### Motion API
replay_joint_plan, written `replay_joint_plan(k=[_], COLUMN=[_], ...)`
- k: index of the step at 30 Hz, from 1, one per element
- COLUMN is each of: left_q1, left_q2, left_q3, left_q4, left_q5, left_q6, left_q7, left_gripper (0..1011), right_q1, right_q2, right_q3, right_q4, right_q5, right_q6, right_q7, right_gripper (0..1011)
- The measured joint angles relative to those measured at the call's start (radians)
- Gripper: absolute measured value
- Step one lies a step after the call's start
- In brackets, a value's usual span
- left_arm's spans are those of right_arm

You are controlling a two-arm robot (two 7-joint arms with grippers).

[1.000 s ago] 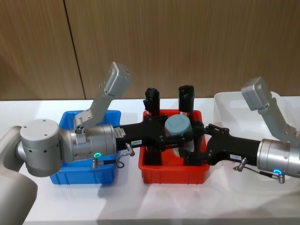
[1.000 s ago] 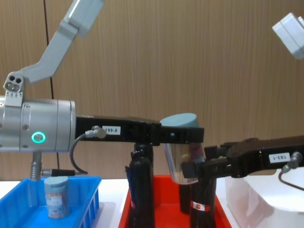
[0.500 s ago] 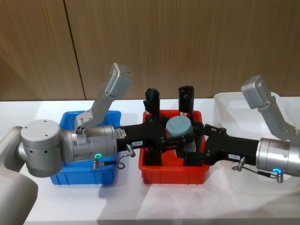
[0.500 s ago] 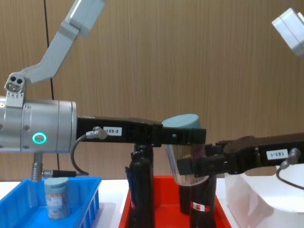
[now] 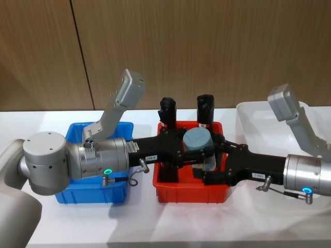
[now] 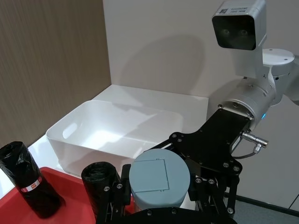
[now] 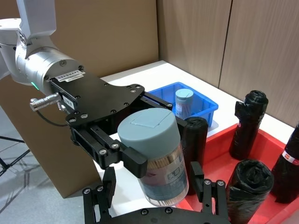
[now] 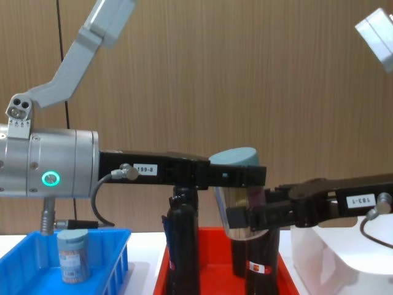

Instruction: Pick the cotton swabs from the blue box and place them into the white box.

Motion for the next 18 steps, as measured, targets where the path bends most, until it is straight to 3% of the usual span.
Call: replay_joint_plan(k=[18], left_q1=[0.000], left_q2=[0.000], left_q3=[-0.001], left_q4=[0.000], left_q5=[0.000], left_q6=[0.000], left_q7=[0.001], left_gripper=[669], right_q1=[-0.003], right_q2=[0.004], right_q3=[-0.013], right_q4=[0.010], right_q5=[0.028], right_q6=[-0.009], right_q7=[-0.018], right_gripper=[1002])
